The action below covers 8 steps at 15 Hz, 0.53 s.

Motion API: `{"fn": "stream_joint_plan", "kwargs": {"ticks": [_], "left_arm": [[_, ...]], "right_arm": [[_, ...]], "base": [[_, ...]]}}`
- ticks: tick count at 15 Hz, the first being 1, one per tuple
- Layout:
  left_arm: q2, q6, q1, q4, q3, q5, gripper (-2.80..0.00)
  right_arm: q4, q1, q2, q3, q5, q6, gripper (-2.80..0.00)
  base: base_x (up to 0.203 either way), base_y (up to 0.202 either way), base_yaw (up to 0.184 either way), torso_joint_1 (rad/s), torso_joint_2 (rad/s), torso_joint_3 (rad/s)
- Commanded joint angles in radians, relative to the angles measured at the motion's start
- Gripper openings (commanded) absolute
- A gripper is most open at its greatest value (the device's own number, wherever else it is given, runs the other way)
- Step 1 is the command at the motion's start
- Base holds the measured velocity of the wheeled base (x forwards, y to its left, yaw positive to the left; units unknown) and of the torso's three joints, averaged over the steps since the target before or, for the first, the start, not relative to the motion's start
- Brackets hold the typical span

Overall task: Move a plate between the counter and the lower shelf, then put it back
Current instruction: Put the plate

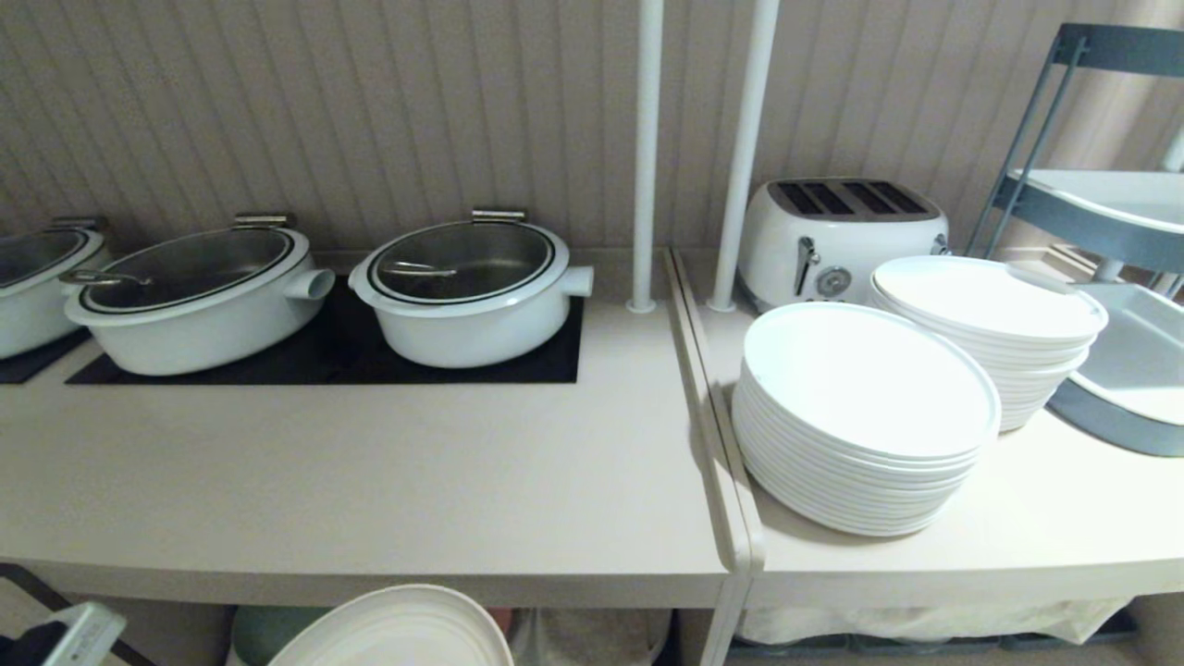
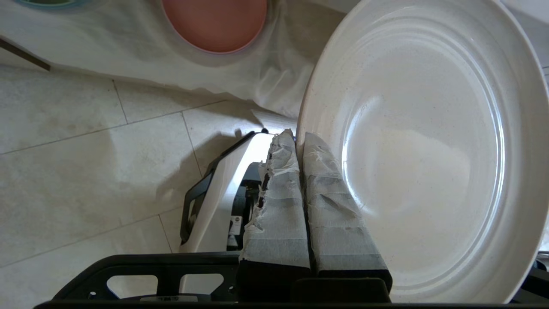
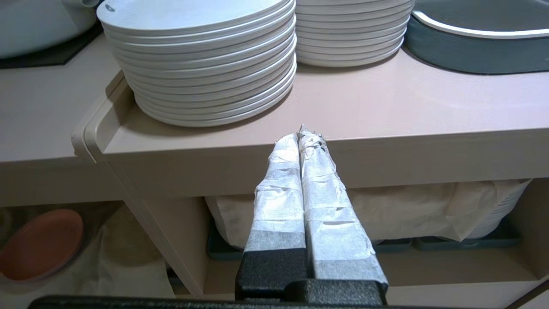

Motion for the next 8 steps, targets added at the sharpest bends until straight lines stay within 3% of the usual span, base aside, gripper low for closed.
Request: {"fn": "stream_joint_plan", "kwargs": {"ticks": [1, 8], "left_arm": [[0.002, -0.004, 0.000, 0.000, 0.000, -0.001, -2.80], [0.002, -0.004, 0.000, -0.002, -0.001, -0.002, -2.80]], "right_arm": [[0.000, 0.000, 0.001, 0.000, -0.001, 0.001, -2.80], [0.000, 0.000, 0.001, 0.000, -0.001, 0.001, -2.80]], "base": [[0.000, 0.000, 0.000, 0.159, -0.33, -0.171], [0.000, 0.000, 0.000, 0.156, -0.31, -0.160]]}}
